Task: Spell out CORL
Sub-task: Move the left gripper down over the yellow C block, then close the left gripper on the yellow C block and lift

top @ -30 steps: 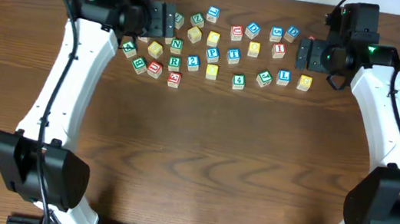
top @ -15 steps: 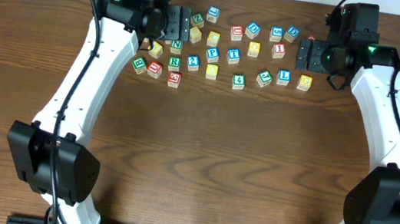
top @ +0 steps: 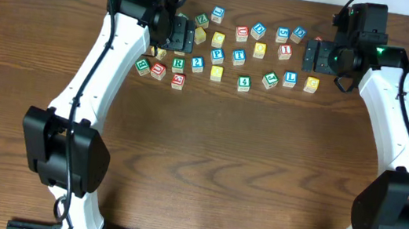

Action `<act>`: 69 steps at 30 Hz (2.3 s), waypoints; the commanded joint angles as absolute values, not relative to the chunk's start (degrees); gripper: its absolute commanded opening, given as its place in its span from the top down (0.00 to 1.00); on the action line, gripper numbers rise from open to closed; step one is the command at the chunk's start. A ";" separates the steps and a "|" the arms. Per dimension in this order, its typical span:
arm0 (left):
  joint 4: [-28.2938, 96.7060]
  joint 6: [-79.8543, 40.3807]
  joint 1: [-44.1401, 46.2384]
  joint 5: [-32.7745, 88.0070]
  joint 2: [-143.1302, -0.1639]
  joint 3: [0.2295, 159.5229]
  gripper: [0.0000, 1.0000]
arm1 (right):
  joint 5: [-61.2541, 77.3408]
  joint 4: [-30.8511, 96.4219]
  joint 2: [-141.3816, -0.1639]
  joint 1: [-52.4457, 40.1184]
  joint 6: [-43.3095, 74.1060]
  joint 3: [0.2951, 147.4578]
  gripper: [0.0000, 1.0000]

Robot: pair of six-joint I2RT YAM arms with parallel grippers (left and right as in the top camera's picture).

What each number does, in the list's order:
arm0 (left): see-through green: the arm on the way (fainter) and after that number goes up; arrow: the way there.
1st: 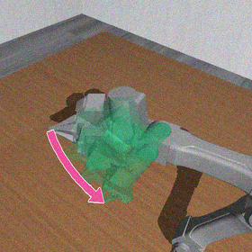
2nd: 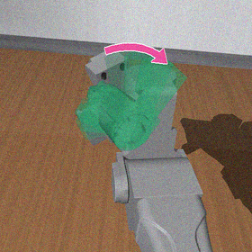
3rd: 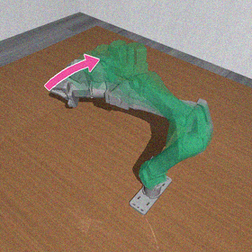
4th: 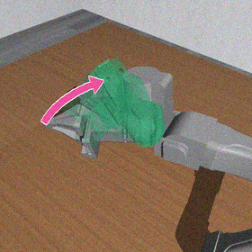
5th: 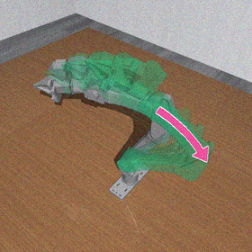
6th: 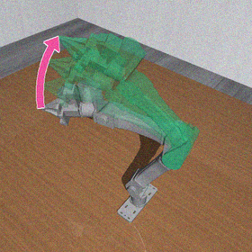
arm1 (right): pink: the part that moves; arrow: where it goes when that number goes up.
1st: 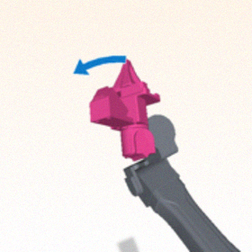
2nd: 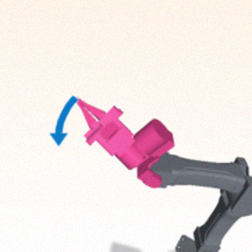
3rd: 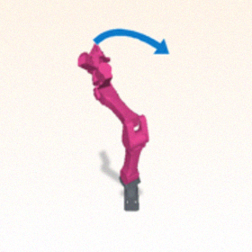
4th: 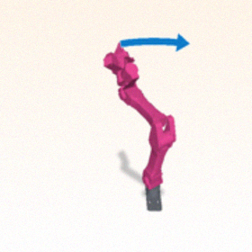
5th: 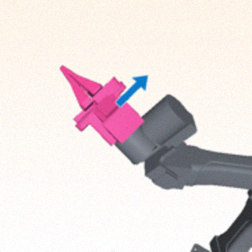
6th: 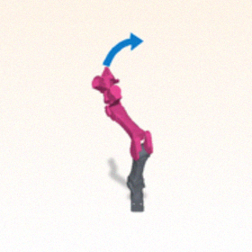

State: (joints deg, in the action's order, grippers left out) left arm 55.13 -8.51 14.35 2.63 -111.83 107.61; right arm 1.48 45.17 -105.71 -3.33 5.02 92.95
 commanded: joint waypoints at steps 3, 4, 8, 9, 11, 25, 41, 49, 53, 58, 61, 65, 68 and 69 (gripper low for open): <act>55.11 -7.35 14.24 2.33 -112.12 108.99 0.09 | 1.06 44.88 -105.25 -2.68 5.76 93.84 0.01; 55.05 -7.40 14.24 2.31 -112.12 108.99 0.09 | 1.04 44.31 -105.25 -2.68 5.76 93.84 0.01; 54.74 -7.79 14.24 2.33 -112.12 108.99 0.09 | 1.04 43.90 -105.25 -2.68 5.74 93.84 0.01; 54.50 -7.79 14.24 2.33 -112.12 108.99 0.09 | 1.04 43.90 -105.25 -2.68 5.76 93.84 0.01; 53.78 -7.90 14.24 2.44 -112.12 108.99 0.09 | 1.04 43.92 -105.25 -2.68 5.76 93.84 0.01; 41.60 -5.74 17.50 4.34 -114.54 111.09 0.15 | 0.99 43.97 -105.25 -2.68 5.74 93.84 0.01; 38.85 4.21 22.83 4.62 -138.10 125.86 0.35 | 0.99 43.99 -105.25 -2.68 5.74 93.84 0.01; 32.75 0.73 22.85 0.32 -143.61 125.80 0.37 | 0.99 43.99 -105.25 -2.68 5.74 93.84 0.01; 31.38 0.05 22.85 -0.25 -145.75 125.80 0.40 | 0.99 43.99 -105.25 -2.68 5.74 93.84 0.01; 29.78 -5.06 22.85 -5.63 -146.06 125.03 0.49 | 0.99 43.99 -105.25 -2.68 5.74 93.84 0.01; 28.88 -5.06 22.85 -5.63 -146.06 124.99 0.49 | 0.99 43.99 -105.25 -2.68 5.74 93.84 0.01; 27.94 -5.06 22.85 -5.58 -146.41 124.81 0.49 | 0.99 43.99 -105.25 -2.68 5.74 93.84 0.01; 27.94 -5.04 23.31 -5.15 -146.91 124.44 0.50 | 0.99 43.99 -105.25 -2.68 5.74 93.84 0.01; 27.94 -5.04 23.57 -5.17 -146.91 124.27 0.50 | 0.99 43.99 -105.25 -2.68 5.74 93.84 0.01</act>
